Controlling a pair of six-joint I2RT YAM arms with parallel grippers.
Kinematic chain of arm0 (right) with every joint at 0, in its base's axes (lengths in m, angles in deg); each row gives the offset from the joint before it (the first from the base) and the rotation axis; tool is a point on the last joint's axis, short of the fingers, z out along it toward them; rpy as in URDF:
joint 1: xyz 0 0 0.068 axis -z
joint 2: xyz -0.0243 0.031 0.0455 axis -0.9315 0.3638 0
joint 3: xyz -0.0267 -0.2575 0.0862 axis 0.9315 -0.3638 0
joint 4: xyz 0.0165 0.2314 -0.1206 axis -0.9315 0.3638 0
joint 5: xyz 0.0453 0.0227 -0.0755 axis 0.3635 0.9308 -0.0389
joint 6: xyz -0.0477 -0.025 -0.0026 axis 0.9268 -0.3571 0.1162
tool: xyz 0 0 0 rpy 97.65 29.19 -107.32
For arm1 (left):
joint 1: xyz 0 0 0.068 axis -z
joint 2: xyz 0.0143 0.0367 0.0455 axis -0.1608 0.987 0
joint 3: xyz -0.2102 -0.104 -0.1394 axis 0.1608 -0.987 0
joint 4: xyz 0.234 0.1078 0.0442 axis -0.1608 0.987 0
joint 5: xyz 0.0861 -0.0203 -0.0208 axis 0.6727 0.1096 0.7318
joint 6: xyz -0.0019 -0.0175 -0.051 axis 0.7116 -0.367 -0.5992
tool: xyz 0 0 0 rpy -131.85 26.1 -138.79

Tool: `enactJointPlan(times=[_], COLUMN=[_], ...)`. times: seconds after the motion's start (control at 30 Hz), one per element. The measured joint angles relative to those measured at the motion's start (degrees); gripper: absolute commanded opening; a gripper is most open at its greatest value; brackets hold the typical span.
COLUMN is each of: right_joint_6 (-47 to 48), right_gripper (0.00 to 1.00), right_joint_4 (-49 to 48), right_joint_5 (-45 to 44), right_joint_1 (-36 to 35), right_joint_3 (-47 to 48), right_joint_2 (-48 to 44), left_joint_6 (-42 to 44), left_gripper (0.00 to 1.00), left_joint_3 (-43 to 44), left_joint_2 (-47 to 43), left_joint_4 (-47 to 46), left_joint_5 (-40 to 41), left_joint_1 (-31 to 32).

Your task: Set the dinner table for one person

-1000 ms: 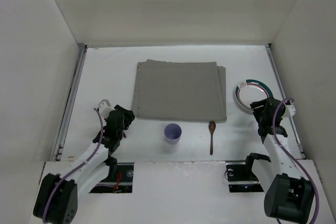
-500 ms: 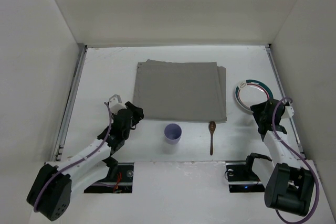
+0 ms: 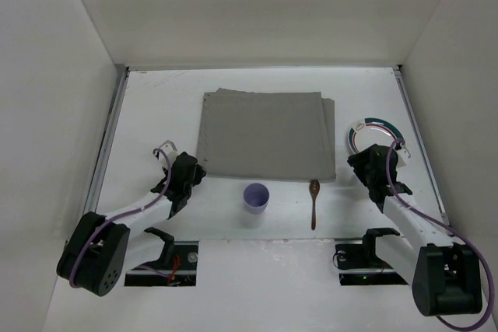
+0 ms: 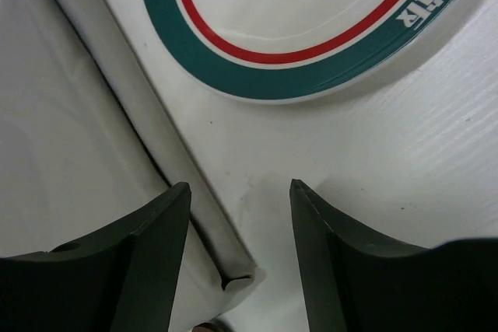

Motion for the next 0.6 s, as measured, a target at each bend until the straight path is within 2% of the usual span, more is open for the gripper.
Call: enactJointPlan(times=[0.13,0.23,0.3,0.47,0.6], right_joint_6=[0.0,0.0,0.0,0.0,-0.2], right_gripper=[0.62,0.62,0.62,0.65,0.70], right_joint_4=[-0.3,-0.8,-1.6,-2.1,-2.0], right_joint_5=[-1.6,-1.4,-1.3,-0.6,0.1], right_joint_1=[-0.7,-0.4,-0.4,0.7,6.4], right_joint_3=[-0.3,-0.4,-0.4,-0.4,-0.4], right_joint_2=[-1.4,-0.7,0.2,1.1,-0.4], left_joint_6=[-0.7,-0.9,-1.1,-2.3,-3.2], left_gripper=[0.27,0.13,0.07,0.03,0.03], left_joint_3=[0.0,0.0,-0.2,-2.4,-4.9], left_joint_2=[0.2,0.2,0.2,-2.0,-8.3], left_joint_4=[-1.6,-2.5,-3.1,-3.7,-1.0], left_joint_5=[-2.0,-2.6,-3.0,-4.0,-3.9], left_joint_1=[-1.2,-1.6,-2.1,-2.9,-2.9])
